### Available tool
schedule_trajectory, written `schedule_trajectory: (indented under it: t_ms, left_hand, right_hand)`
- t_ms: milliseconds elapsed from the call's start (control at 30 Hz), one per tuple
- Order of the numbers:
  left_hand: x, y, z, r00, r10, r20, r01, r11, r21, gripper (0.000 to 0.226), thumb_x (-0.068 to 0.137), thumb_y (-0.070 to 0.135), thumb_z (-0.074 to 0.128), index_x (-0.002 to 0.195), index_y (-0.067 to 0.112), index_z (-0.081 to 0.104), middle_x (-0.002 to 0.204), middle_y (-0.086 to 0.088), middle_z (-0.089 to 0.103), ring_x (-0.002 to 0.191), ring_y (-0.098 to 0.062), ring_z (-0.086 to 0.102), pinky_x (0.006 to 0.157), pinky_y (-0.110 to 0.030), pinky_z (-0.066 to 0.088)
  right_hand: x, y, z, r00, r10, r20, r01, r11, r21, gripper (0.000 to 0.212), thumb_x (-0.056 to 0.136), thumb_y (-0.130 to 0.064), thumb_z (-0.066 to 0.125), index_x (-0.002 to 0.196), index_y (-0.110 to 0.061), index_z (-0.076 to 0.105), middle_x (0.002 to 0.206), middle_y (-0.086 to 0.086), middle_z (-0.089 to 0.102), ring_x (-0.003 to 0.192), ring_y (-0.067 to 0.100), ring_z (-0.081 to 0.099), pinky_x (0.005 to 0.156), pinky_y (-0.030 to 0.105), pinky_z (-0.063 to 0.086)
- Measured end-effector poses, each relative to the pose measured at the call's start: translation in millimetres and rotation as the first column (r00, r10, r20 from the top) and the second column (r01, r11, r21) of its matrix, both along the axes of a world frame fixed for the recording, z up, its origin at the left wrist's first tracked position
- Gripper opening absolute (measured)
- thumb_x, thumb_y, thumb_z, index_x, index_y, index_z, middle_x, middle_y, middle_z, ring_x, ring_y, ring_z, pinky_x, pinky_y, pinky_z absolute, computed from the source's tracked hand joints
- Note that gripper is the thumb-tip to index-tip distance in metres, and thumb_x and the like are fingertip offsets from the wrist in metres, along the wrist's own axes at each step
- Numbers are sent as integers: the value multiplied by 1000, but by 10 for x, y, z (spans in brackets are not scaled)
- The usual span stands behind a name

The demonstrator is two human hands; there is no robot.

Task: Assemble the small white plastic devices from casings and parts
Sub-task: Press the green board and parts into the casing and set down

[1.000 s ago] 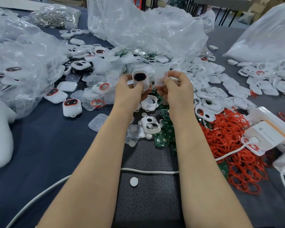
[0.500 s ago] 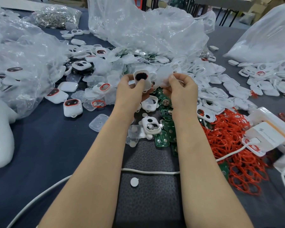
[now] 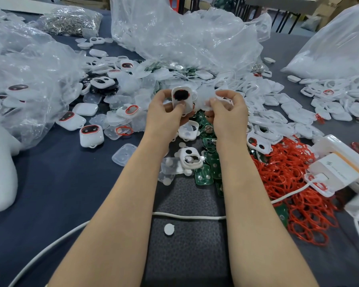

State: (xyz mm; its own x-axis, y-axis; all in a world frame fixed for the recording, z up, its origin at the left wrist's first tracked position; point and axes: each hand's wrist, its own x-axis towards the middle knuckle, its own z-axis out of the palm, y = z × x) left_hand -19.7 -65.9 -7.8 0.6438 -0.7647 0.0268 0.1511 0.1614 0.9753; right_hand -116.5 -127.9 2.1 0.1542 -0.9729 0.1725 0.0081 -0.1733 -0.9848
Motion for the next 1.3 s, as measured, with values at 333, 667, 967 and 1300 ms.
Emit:
schedule_trajectory:
  t_ms: [333,667,967,1300]
  left_hand:
    - [-21,10,10,996,-92,-14,93,995,35,16,93,3,58,103,15,55,93,-10,71,73,-14,73,66,-21,57]
    - [-35,23,15,986,-143,86,136,988,79,18,94,3,56,107,16,57,90,-8,72,84,-21,72,68,-22,57]
    - [-22,26,-2,979,-174,108,166,983,77,19,93,-2,55,98,16,60,80,-4,72,72,-13,72,72,-25,59]
    - [1,35,-14,975,-203,88,195,976,94,12,92,0,57,99,10,57,85,-11,72,80,-19,71,81,-35,59]
  right_hand:
    - [42,-17,-57,971,134,-197,-143,989,-35,23,91,-12,50,78,-20,67,61,-16,57,55,-2,49,57,15,40]
    - [32,-50,-51,963,256,-90,-248,965,83,20,91,-23,61,95,-4,69,91,14,70,81,24,65,62,24,46]
    - [20,-56,-59,942,282,-183,-283,959,18,19,94,-14,56,92,-3,71,89,18,70,82,28,65,84,47,52]
    - [11,-86,-91,922,353,-161,-350,936,48,19,96,-14,53,91,-11,71,89,14,71,88,30,67,91,50,52]
